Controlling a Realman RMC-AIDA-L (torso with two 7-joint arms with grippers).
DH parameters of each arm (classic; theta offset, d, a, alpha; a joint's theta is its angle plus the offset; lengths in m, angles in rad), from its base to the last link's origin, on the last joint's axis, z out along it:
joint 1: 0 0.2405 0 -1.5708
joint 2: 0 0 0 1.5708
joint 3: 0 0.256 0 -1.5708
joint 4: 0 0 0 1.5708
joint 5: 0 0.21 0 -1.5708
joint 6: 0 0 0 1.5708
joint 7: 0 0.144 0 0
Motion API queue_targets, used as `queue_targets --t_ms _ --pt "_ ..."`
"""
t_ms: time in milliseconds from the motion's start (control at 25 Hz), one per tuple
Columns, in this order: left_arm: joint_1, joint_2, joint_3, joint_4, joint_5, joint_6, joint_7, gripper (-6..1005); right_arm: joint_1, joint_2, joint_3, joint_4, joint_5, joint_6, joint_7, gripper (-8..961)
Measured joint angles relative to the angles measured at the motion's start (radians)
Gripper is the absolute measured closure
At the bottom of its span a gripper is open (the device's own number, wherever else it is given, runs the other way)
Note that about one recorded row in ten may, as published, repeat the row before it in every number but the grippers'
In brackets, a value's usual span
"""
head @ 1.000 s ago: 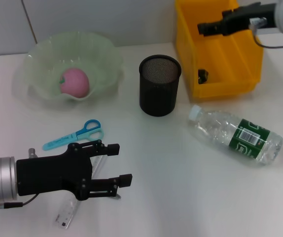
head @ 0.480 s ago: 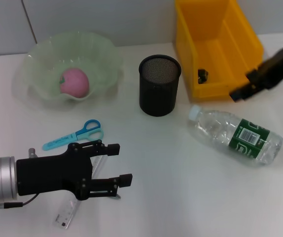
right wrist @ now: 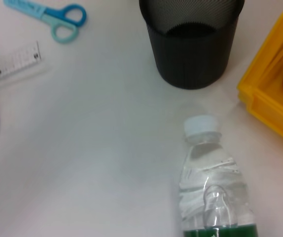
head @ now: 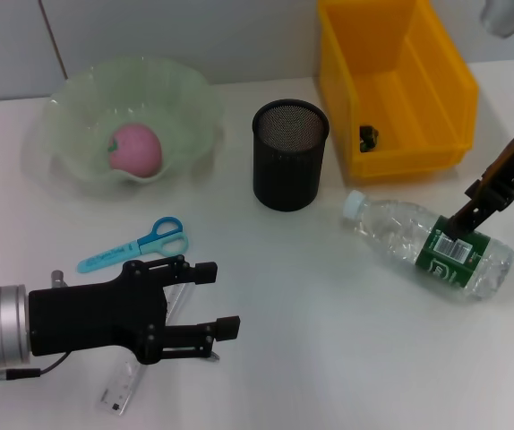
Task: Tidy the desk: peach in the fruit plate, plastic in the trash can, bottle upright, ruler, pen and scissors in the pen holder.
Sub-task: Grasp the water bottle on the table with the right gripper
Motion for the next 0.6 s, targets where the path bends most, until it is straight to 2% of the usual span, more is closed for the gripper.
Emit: queue_targets --t_ms 280,360,600 --pt "-0.002 -0.003 0.0 0.0 0.0 0.001 0.0 190 0.006 0.01 -0.113 0.076 -0.011 0.089 -0.001 159" --pt "-0.002 -0.003 0.0 0.0 0.0 0.001 0.0 190 0.007 0.011 -0.121 0.083 -0.015 0.099 0.001 159" --pt "-0.002 -0.006 0.0 0.0 0.0 0.002 0.0 190 0.019 0.033 -0.136 0.114 -0.062 0.15 0.003 159"
